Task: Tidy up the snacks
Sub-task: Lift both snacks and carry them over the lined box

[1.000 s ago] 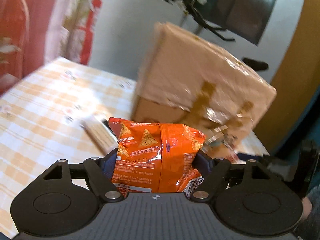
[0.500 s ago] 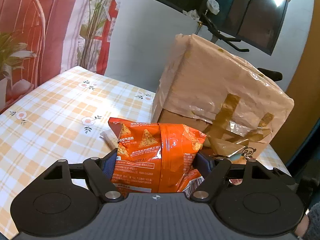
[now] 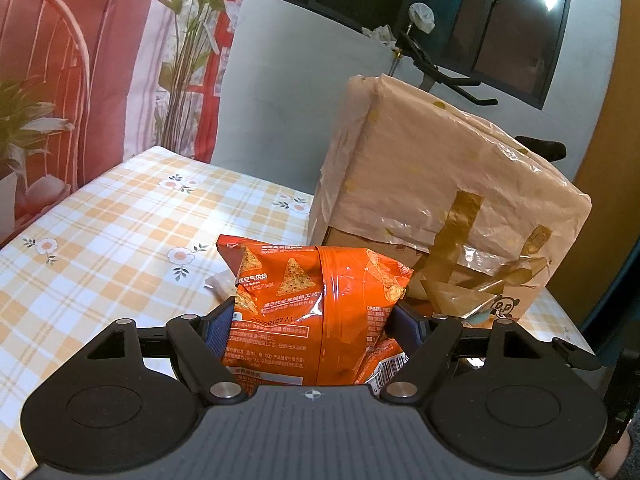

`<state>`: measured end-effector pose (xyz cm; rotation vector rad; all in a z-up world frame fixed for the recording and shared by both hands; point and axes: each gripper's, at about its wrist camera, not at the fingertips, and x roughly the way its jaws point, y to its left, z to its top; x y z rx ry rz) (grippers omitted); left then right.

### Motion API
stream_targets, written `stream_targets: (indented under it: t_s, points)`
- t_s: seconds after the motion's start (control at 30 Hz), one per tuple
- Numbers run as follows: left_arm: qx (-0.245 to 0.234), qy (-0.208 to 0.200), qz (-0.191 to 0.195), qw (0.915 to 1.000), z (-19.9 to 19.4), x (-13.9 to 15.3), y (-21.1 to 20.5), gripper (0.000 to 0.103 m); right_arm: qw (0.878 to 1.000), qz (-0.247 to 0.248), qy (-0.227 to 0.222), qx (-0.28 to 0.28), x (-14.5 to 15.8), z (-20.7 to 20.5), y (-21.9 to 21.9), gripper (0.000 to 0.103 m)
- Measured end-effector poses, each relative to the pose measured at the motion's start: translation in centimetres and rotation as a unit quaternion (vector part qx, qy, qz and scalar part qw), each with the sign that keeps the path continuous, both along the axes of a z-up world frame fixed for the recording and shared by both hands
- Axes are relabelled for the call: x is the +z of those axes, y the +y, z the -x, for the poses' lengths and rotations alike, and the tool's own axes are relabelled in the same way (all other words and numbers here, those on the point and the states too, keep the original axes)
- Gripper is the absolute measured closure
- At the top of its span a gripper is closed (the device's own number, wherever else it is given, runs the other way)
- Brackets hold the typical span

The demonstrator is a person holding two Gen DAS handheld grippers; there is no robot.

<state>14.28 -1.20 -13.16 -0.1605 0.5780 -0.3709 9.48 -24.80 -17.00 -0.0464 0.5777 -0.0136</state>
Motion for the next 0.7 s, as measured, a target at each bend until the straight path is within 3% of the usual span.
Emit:
stream_targets:
  t_s: [0.47, 0.7]
  points:
    - [0.010, -0.017, -0.014, 0.9997, 0.3, 1.0, 0.1, 0.023, 0.999, -0.032, 0.005, -0.013, 1.1, 1.2, -1.1, 0.018]
    - [0.003, -0.036, -0.015, 0.9992, 1.0, 1.8, -0.1, 0.023, 0.999, -0.051, -0.015, -0.006, 2.9, 3.1, -1.5, 0.018]
